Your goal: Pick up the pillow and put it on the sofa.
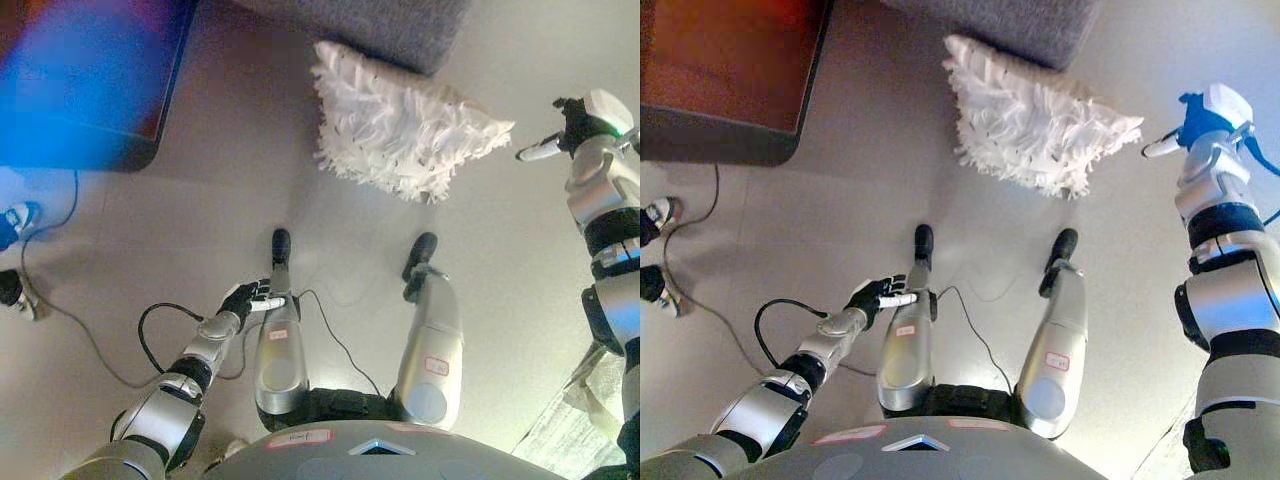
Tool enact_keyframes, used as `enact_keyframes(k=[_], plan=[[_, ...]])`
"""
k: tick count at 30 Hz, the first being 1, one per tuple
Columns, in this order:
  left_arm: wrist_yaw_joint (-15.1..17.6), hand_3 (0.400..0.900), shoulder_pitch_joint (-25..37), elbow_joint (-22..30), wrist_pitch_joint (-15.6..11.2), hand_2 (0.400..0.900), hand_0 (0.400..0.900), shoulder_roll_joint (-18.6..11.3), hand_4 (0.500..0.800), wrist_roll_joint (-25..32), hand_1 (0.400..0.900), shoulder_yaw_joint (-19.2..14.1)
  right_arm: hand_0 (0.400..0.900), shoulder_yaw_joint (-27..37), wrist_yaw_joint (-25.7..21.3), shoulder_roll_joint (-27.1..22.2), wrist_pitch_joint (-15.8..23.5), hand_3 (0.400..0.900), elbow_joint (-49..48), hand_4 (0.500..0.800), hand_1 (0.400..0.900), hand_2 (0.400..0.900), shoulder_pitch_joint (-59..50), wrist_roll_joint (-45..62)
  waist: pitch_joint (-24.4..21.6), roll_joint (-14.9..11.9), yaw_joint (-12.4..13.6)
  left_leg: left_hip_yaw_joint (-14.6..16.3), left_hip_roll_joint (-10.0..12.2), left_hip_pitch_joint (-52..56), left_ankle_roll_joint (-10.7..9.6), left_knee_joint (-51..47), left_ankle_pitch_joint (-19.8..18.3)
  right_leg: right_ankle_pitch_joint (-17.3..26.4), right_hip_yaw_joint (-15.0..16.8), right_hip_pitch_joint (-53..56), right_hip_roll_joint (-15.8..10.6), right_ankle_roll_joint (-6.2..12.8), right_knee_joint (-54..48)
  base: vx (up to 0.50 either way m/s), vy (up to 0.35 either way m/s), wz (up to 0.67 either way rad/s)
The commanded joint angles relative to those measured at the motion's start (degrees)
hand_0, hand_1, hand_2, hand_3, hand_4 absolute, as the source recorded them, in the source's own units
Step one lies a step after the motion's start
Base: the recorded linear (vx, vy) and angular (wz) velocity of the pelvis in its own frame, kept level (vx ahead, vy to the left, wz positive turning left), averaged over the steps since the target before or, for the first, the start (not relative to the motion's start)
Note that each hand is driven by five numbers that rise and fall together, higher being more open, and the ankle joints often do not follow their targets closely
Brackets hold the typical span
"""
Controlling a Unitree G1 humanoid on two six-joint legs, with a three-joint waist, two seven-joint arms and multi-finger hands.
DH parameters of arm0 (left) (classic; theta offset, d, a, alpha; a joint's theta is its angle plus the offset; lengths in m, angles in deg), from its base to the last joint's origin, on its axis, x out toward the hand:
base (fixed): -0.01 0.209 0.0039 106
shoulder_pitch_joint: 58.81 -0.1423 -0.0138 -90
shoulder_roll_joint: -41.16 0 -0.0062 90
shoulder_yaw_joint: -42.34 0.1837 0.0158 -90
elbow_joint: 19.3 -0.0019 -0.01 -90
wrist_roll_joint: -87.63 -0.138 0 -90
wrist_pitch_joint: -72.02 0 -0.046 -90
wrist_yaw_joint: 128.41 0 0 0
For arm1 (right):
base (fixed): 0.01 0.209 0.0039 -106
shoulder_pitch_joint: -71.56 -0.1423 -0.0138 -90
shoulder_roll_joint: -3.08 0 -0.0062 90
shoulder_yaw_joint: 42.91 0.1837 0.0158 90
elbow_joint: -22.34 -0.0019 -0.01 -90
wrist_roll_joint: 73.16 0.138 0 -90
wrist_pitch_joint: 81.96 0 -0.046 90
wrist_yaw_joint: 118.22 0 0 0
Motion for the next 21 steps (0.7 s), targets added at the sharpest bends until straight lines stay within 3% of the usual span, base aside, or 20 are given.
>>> enact_keyframes(k=[1,6,13,21], plan=[[-0.5,0.9,-3.47,1.17,-1.43,0.9,0.9,-2.16,0.8,3.21,0.9,2.42,0.9,-4.03,-0.04,-5.98,-3.41,0.9,2.58,0.8,0.9,0.9,-8.23,-2.37,0.33,1.65,1.05,1.48,3.48,4.55,1.75,2.31,-1.38,4.19,3.32,-4.1,-0.93,1.06,2.51,-0.06,-0.011,0.13],[-1.35,0.9,-5.0,5.77,-3.78,0.9,0.9,-3.26,0.8,6.0,0.9,3.31,0.9,-8.46,1.5,-6.13,-4.89,0.9,2.59,0.8,0.9,0.9,-14.75,-3.21,2.09,3.21,2.37,1.75,2.65,-0.45,2.44,3.45,-0.47,3.45,2.91,-6.6,-0.79,0.17,3.74,-0.06,-0.019,0.06],[-1.72,0.9,-7.21,9.04,-5.21,0.9,0.9,-5.7,0.8,9.79,0.9,2.02,0.9,-12.1,1.21,-6.07,-6.52,0.9,3.15,0.8,0.9,0.9,-19.29,-4.8,2.43,4.37,4.1,1.48,2.53,-7.22,3.19,5.56,0.46,2.13,2.48,-9.53,-0.9,-0.57,5.57,-0.02,-0.053,0.03],[-2.43,0.9,-10.67,15.9,-7.3,0.9,0.9,-8.88,0.8,13.23,0.9,1.31,0.9,-13.47,2.93,-5.37,-6.57,0.9,3.76,0.8,0.9,0.9,-24.55,-2.45,2.43,4.95,5.88,1.11,2.59,-13.29,3.13,7.13,0.92,-0.61,1.98,-12.51,-1.9,-0.22,7.93,0.02,-0.088,0.11]])
